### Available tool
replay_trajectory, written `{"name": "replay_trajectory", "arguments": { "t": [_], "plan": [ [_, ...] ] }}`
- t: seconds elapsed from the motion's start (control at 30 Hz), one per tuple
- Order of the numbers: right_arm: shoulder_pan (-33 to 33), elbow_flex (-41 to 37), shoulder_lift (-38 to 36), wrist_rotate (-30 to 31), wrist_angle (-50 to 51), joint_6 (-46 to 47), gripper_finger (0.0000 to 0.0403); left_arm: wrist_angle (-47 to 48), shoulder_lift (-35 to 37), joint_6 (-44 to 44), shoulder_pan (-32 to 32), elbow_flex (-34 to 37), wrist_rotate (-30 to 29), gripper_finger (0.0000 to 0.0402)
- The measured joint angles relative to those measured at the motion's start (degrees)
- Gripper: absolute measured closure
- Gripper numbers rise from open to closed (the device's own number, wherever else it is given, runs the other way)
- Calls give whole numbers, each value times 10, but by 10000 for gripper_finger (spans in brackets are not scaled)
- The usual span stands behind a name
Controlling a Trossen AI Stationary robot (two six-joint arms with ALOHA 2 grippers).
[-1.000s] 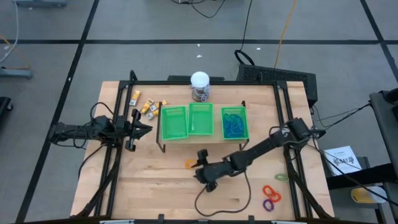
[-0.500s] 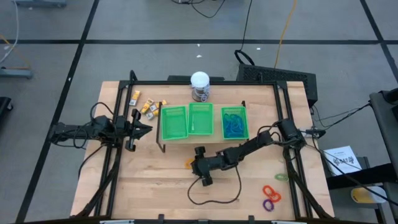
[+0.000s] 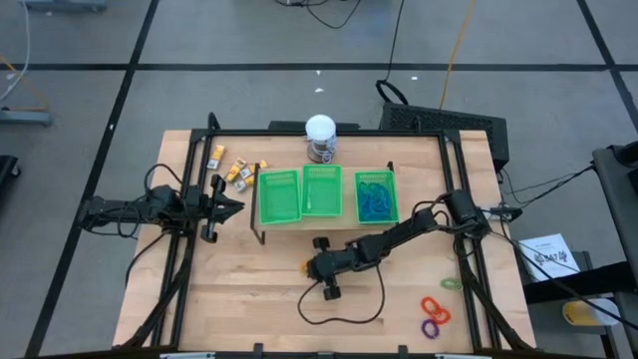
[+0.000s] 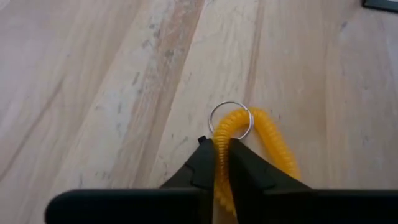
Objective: Pick & Place Office Desk Supplies
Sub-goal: Put the yellow spring keychain into the center green bin on the shelf
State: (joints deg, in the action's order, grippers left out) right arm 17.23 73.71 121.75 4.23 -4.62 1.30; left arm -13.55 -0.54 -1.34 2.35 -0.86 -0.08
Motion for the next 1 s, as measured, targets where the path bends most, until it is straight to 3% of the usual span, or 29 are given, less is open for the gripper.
{"name": "replay_trajectory", "arguments": {
  "t": [0.2,0.6,0.83,1.0],
  "plan": [
    [19,-6,-54,-3,40,-13,379,0,0,0,0,0,0,357],
    [36,-6,-273,1,39,-35,384,0,0,0,0,0,0,357],
    [-22,-5,-352,77,51,-37,384,0,0,0,0,0,0,357],
    [-99,-4,-371,77,97,-35,384,0,0,0,0,0,0,357]
  ]
}}
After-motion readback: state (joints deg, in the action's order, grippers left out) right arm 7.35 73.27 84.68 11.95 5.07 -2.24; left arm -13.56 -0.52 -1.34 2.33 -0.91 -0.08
